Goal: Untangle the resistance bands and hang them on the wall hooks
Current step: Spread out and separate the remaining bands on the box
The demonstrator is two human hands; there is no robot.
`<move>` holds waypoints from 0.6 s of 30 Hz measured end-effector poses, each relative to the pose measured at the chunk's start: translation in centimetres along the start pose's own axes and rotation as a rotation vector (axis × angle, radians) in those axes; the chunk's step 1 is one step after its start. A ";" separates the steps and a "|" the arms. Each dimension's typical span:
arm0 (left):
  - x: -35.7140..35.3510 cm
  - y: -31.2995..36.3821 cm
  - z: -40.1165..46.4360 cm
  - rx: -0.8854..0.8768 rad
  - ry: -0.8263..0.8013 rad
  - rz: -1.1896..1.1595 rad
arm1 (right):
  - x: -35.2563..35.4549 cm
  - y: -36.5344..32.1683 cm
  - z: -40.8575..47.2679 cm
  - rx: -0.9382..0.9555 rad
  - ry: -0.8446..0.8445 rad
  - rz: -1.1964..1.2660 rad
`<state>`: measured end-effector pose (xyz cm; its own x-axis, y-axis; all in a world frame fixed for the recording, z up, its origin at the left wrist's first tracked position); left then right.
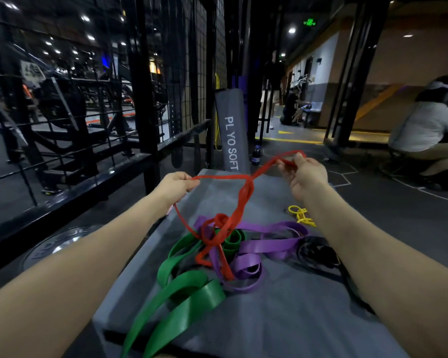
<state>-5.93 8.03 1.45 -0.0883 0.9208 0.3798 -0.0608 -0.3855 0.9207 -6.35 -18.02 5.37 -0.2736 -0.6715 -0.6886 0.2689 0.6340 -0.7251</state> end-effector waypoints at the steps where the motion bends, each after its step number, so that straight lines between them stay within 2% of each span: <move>1: 0.1 0.2 0.0 0.001 0.012 -0.001 | -0.2 -0.6 0.2 0.030 -0.003 0.019; 7: 0.1 2.8 -0.4 -0.049 0.065 -0.057 | -1.1 -4.2 0.7 0.133 0.005 0.150; 10: -0.8 4.5 -0.4 -0.166 0.076 -0.128 | -1.7 -4.2 -0.3 0.121 -0.090 0.126; 12: -1.9 5.9 -0.7 -0.254 0.042 -0.109 | -2.2 -2.9 -1.0 0.105 -0.173 -0.022; 15: -3.9 7.5 -1.3 -0.350 -0.064 -0.083 | -2.8 -0.1 -1.9 0.093 -0.306 -0.466; 18: -5.0 8.0 -1.3 -0.302 -0.087 -0.145 | -3.0 1.8 -3.6 -0.020 -0.502 -0.723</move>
<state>-7.27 0.31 6.78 0.0271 0.9638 0.2652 -0.3595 -0.2382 0.9022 -8.38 -13.51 6.13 0.0693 -0.9974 0.0203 0.1695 -0.0083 -0.9855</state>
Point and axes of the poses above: each hand's wrist, its own z-axis towards the middle knuckle, its own x-axis out of the back of the hand, y = z × x, the point moved 2 cm from there along z, towards the middle knuckle, and after that the axes turned 5 degrees about z, right-handed, at the moved point
